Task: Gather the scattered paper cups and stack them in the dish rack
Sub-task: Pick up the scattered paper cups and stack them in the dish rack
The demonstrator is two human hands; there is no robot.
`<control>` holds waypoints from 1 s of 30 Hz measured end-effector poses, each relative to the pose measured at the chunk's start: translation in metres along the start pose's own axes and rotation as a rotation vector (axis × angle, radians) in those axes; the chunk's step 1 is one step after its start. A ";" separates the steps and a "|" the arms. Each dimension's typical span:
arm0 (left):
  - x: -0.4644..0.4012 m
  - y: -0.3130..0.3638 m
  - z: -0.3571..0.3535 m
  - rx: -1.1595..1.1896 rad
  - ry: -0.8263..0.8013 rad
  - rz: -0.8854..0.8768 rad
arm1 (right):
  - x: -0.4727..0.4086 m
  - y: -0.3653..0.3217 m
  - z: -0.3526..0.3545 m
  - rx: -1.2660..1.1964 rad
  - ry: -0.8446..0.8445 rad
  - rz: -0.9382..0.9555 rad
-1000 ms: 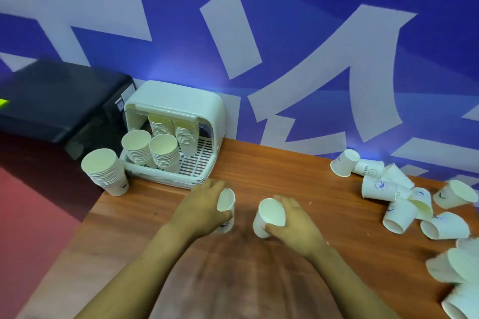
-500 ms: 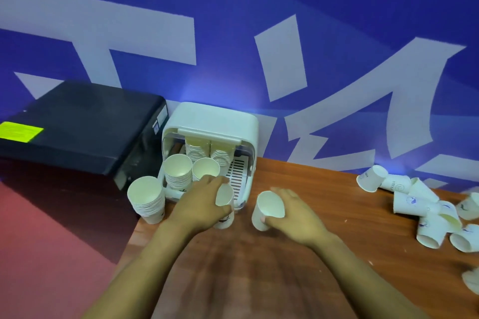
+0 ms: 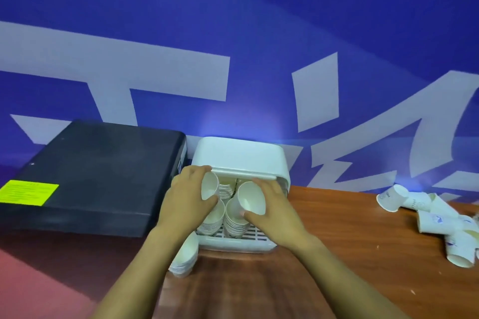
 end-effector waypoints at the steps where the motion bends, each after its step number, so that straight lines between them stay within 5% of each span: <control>1: -0.002 -0.004 -0.003 0.004 -0.003 -0.007 | -0.002 -0.002 -0.003 -0.002 -0.002 0.003; 10: -0.012 -0.033 -0.028 -0.012 -0.091 0.028 | -0.018 0.001 -0.026 0.051 -0.086 -0.009; 21: -0.007 -0.047 -0.047 0.083 -0.001 0.053 | -0.022 0.024 -0.048 0.030 -0.128 -0.055; 30: -0.004 -0.059 -0.072 -0.062 -0.187 0.079 | -0.022 0.029 -0.060 0.024 -0.155 -0.038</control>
Point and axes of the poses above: each hand's wrist, its own x-axis away from the middle knuckle, its own z-axis out of the back of the hand, y = z × x, the point moved 4 cm from there along -x, towards the middle knuckle, and after that the axes turned 12 degrees about x, right-handed, at the moved point
